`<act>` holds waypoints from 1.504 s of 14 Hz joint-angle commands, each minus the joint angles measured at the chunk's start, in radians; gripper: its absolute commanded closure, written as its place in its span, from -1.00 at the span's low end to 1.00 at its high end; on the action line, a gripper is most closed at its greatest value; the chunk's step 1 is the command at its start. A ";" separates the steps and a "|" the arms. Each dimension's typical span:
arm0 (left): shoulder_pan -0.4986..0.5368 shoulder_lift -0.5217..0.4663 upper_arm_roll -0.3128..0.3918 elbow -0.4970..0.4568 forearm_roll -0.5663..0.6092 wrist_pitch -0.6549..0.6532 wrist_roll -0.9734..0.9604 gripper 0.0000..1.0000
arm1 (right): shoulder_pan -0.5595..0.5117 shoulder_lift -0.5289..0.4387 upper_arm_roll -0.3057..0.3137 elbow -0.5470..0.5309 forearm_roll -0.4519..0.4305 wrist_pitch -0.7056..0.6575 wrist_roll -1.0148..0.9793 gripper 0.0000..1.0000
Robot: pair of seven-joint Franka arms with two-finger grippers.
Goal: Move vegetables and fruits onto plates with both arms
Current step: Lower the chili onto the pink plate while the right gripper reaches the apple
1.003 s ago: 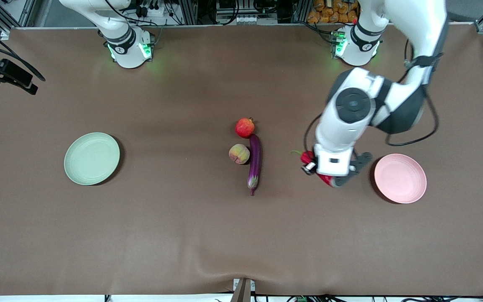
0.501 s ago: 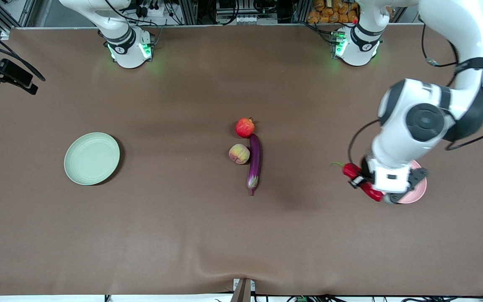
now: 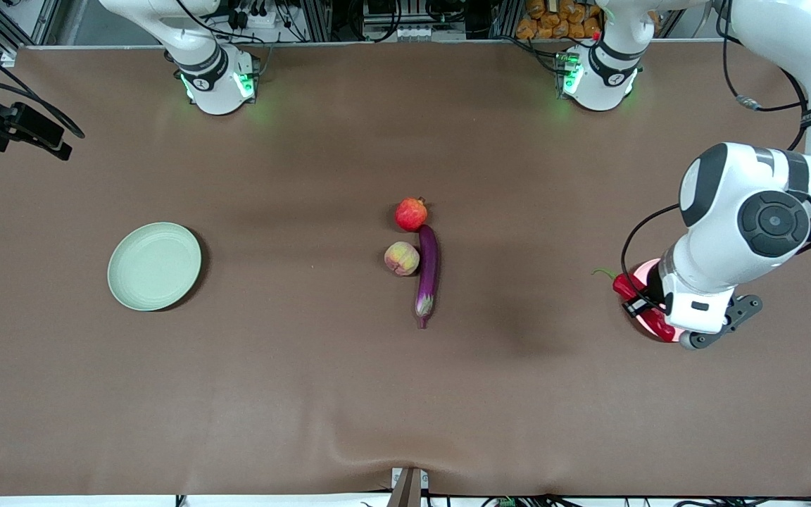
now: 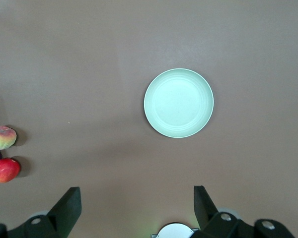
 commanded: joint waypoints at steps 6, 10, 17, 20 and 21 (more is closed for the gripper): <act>0.006 -0.021 -0.003 -0.017 0.008 -0.026 0.037 0.93 | -0.026 -0.008 0.008 -0.008 -0.002 -0.011 -0.007 -1.00; 0.006 -0.021 -0.003 -0.016 0.008 -0.026 0.045 0.93 | -0.025 -0.006 0.008 -0.005 0.000 -0.002 -0.007 -1.00; 0.112 0.069 0.006 0.010 0.024 -0.010 0.290 0.93 | 0.035 0.057 0.016 -0.008 -0.006 -0.016 -0.015 -1.00; 0.201 0.099 0.007 0.015 0.025 0.018 0.479 0.93 | 0.139 0.116 0.016 -0.003 -0.008 -0.036 -0.001 -1.00; 0.219 0.115 0.007 0.015 0.028 0.048 0.523 0.93 | 0.164 0.144 0.016 0.000 -0.005 -0.033 0.001 -1.00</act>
